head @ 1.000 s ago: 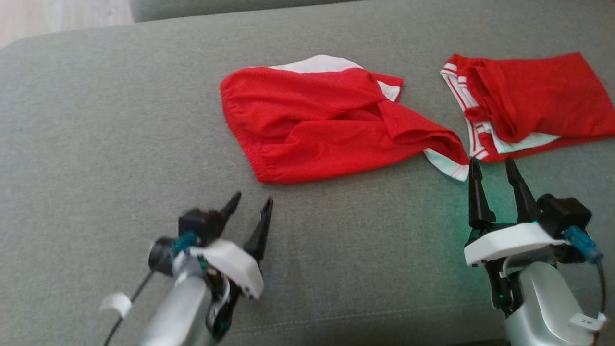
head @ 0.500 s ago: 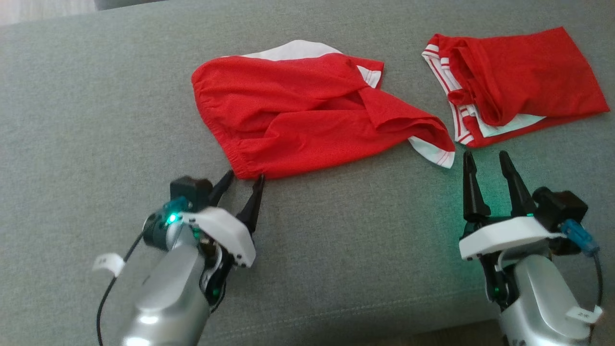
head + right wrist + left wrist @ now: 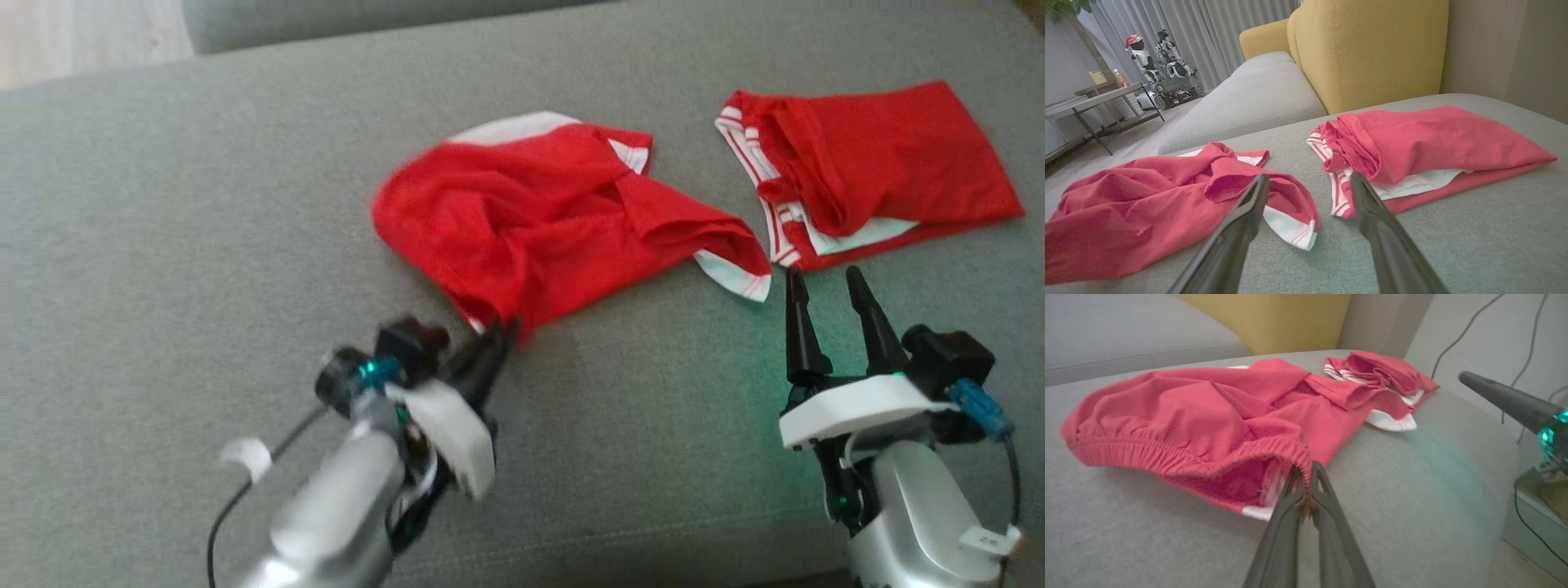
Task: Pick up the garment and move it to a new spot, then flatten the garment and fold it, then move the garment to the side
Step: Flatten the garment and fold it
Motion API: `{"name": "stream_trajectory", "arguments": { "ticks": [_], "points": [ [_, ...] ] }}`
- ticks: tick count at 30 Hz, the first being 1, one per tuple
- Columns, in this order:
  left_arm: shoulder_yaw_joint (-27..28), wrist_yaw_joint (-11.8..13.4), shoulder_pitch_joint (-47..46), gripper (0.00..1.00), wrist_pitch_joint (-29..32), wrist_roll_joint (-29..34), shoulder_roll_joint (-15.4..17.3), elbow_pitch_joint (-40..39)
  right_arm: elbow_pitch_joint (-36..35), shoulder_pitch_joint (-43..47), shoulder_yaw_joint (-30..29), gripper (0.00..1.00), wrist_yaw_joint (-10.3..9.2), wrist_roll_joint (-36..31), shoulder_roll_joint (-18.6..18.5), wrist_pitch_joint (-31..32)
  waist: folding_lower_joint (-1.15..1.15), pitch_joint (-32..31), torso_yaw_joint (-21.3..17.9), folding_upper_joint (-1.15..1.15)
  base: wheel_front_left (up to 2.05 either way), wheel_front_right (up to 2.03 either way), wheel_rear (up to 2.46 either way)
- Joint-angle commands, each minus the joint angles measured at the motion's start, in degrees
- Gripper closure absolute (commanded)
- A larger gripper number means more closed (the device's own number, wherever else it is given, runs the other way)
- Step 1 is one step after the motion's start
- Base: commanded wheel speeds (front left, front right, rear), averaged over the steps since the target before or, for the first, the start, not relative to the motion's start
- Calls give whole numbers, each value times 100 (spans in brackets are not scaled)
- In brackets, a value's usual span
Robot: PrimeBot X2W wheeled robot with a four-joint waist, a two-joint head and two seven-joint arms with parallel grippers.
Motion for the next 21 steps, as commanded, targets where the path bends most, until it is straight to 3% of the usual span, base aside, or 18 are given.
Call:
{"name": "stream_trajectory", "arguments": {
  "ticks": [1,7,13,17,21],
  "points": [
    [-64,-33,-6,100,-69,-95,259,-354,-128,-36,129,0,-5,14,0,-76,0,-174,110,0,0,0,0],
    [-592,-33,160,100,-69,-652,733,-1302,-105,60,165,0,-5,53,0,-77,0,-380,224,0,0,0,0],
    [57,-10,-81,100,-19,-1639,1126,-2301,-143,56,202,0,-5,92,0,-78,0,-314,241,0,0,0,0],
    [405,376,-531,100,247,-1553,1439,-2019,-134,-22,266,0,-5,87,0,-78,0,-127,159,0,0,0,0],
    [350,642,-959,100,658,-1220,1694,-1223,-143,-190,373,0,-5,65,0,-78,0,99,-10,0,0,0,0]
  ]
}}
